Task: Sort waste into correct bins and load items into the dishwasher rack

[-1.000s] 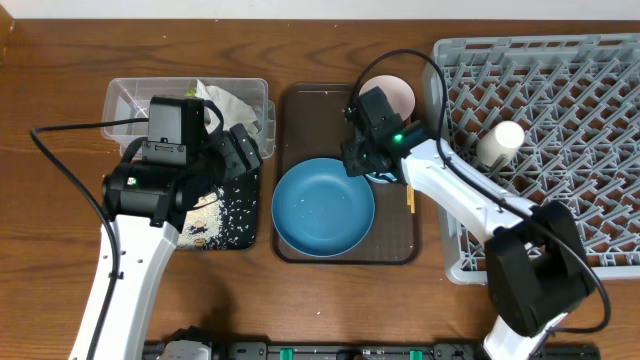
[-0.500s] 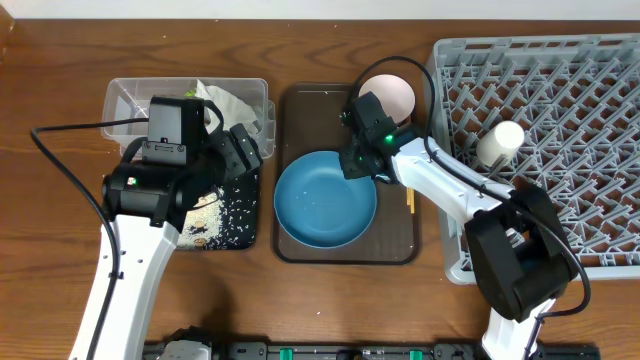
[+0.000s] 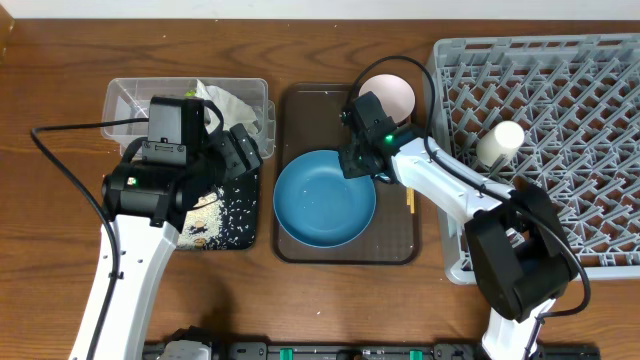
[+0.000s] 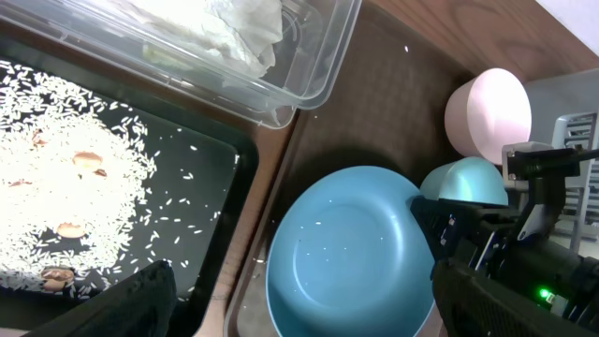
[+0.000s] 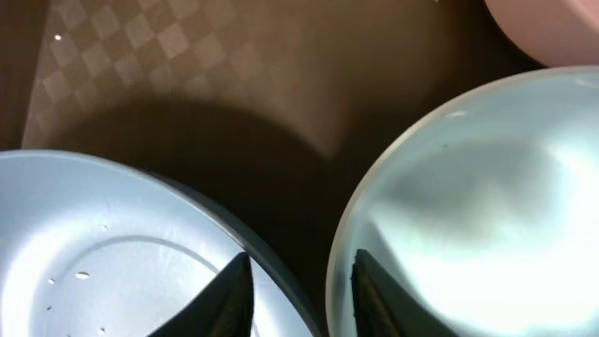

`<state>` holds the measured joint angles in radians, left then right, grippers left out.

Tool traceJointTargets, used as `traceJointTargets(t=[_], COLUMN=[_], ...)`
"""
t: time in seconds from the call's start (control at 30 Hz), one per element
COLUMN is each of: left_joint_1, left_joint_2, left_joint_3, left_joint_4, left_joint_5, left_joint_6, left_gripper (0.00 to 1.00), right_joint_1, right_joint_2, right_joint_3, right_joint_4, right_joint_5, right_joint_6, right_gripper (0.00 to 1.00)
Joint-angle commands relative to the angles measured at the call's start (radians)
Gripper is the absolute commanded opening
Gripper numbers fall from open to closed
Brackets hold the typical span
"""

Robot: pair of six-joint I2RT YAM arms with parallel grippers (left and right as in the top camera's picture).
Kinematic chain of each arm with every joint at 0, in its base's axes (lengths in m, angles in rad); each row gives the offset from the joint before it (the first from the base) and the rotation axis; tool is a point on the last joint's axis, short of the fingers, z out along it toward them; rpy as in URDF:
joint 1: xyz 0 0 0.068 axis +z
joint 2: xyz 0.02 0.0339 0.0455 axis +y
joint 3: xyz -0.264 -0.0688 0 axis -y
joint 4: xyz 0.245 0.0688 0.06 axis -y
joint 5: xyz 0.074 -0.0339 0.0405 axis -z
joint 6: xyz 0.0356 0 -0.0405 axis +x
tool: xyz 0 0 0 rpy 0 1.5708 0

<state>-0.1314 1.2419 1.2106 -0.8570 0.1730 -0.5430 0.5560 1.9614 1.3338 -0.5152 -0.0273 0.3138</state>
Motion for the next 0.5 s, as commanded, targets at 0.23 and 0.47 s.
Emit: traceJointTargets(t=[0.23,0.47], left_joint_1=[0.005,0.005], left_joint_2=[0.004,0.004], left_joint_3=[0.022,0.022], left_joint_4=[-0.002,-0.002], left_joint_5=[-0.006,-0.006], left_joint_6=[0.006,0.007], left_gripper=[0.90,0.90], right_joint_1=[-0.013,-0.011], right_joint_2=[-0.061,-0.058], right_joint_3=[0.005,0.004], right_joint_4=[0.007,0.010], right_joint_5=[0.024,0.106], right_joint_6=[0.008,0.061], right_gripper=[0.42,0.40])
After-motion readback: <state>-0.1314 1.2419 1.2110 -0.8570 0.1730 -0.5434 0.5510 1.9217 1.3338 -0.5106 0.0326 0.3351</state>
